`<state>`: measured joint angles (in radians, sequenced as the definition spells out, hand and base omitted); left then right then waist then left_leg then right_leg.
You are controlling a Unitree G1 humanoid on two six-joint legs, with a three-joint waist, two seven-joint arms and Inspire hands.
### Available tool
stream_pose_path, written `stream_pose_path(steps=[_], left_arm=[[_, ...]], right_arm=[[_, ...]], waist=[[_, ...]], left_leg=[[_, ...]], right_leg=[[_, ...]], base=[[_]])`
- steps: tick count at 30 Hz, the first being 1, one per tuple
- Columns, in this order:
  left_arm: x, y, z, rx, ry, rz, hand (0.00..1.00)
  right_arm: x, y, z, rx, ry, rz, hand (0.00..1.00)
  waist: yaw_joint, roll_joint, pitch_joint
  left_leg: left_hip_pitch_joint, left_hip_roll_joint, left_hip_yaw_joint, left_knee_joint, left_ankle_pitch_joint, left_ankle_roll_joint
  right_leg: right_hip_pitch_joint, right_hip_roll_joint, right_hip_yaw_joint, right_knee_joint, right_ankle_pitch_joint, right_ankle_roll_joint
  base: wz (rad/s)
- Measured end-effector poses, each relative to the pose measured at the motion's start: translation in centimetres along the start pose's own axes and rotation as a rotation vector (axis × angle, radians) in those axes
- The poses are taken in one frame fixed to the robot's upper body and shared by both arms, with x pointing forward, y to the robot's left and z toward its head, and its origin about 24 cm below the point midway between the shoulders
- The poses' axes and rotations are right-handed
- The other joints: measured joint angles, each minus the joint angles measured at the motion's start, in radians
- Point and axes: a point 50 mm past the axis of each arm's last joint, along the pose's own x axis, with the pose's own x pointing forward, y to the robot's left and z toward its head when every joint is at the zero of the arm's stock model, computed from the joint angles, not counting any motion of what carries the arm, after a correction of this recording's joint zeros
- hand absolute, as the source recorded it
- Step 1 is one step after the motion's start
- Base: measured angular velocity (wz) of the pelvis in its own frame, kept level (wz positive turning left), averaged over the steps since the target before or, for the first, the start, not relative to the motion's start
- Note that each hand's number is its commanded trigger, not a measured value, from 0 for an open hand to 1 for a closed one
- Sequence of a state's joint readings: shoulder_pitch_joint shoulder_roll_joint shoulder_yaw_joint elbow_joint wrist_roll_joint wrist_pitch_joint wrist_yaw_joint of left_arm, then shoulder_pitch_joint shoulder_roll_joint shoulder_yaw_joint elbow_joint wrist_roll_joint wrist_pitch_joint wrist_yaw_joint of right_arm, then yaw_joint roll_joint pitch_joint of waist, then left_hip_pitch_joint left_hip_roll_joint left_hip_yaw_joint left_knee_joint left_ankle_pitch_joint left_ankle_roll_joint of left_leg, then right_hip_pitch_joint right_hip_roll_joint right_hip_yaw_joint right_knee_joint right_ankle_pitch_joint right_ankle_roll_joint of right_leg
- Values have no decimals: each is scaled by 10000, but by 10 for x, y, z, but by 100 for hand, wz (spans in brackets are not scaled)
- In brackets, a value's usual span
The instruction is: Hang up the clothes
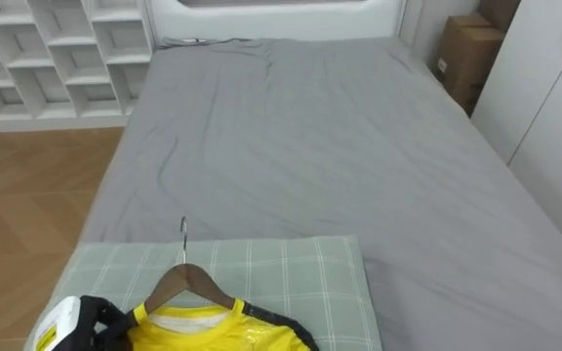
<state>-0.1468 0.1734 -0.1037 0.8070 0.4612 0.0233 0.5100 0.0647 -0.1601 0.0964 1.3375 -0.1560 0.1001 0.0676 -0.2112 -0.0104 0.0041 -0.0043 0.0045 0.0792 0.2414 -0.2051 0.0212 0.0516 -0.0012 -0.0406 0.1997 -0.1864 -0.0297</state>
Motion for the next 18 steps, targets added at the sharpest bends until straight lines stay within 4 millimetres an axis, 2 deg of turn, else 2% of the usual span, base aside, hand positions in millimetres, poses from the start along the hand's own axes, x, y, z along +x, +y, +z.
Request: stream_pose_path(steps=[4, 7, 18], left_arm=[[2, 11, 31, -649, -1460, 910, 100], [1, 16, 43, -992, -2088, 1283, 100], [1, 22, 54, -1231, -2557, 1517, 100]], right_arm=[[0, -2, 4, -20, -143, -56, 0], [0, -1, 4, -22, -219, -45, 0], [0, 0, -6, 14, 147, 7, 0]], waist=[[-20, 76, 56], [-39, 118, 58], [-226, 94, 43]], left_leg=[[166, -20, -7, -87, 0, 0], [273, -21, 1, -216, 8, -9], [328, -16, -21, -204, 10, -13]], right_leg=[[185, 11, 83, -154, -5, 7], [215, 19, 99, -168, -7, 10], [360, 25, 87, -294, -4, 5]], base=[[-5], [-1], [0]])
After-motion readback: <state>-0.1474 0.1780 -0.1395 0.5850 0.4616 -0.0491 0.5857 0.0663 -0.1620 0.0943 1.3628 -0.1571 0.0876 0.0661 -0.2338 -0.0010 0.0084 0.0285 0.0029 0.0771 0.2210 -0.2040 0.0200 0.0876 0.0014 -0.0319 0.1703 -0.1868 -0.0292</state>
